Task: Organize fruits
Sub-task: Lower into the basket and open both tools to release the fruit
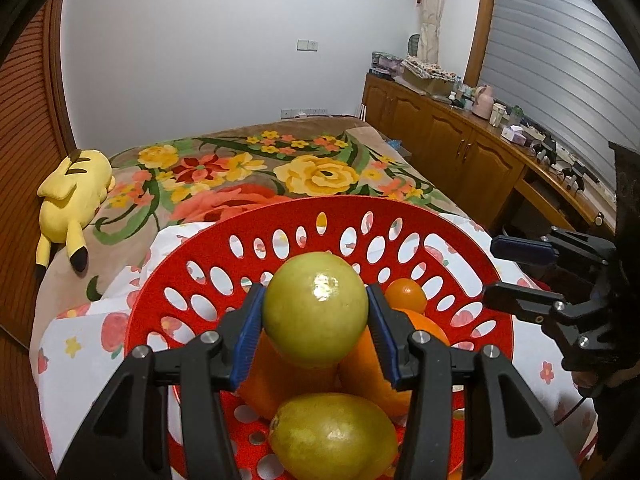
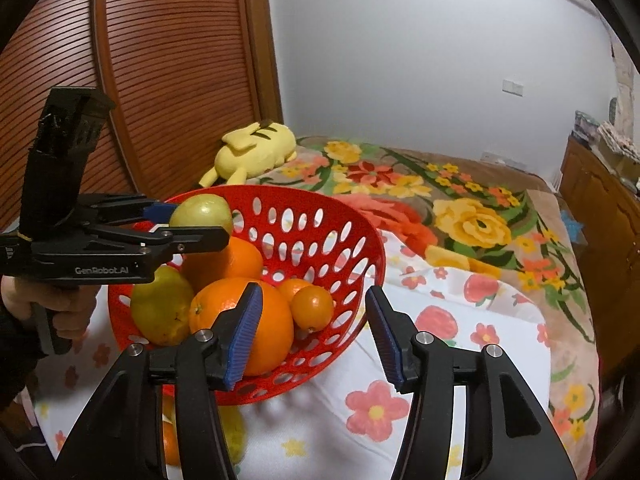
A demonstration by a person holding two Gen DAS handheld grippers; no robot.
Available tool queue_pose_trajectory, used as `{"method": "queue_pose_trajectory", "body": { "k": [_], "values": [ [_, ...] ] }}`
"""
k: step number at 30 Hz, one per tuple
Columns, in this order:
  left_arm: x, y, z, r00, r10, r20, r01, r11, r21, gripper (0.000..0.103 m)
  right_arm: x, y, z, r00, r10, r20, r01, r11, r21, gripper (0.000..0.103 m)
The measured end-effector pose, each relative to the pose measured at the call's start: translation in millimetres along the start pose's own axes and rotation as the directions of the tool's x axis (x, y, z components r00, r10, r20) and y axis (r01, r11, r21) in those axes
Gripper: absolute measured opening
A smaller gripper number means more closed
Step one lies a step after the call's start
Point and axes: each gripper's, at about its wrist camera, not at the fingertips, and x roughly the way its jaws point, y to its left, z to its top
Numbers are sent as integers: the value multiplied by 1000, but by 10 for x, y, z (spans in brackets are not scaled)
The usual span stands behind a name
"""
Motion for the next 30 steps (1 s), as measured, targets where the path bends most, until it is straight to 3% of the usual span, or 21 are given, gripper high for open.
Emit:
{"method": "queue_pose_trajectory", "body": {
  "k": [3,14,30],
  "values": [
    [-9,-5,7,1000,-22,10,22,1000,-7,56,-16,-19,-15,1000,-1,1,1,1000,3,55],
    [-136,-47,-36,1000,-12,25,12,1000,3,56,-88,1,-79,1000,-9,3,9,1000,13,56],
    [-784,-159,-342,995,-9,98,8,1000,14,61,-621,213,-294,996,-70,48,67,997,43,59]
  ]
}}
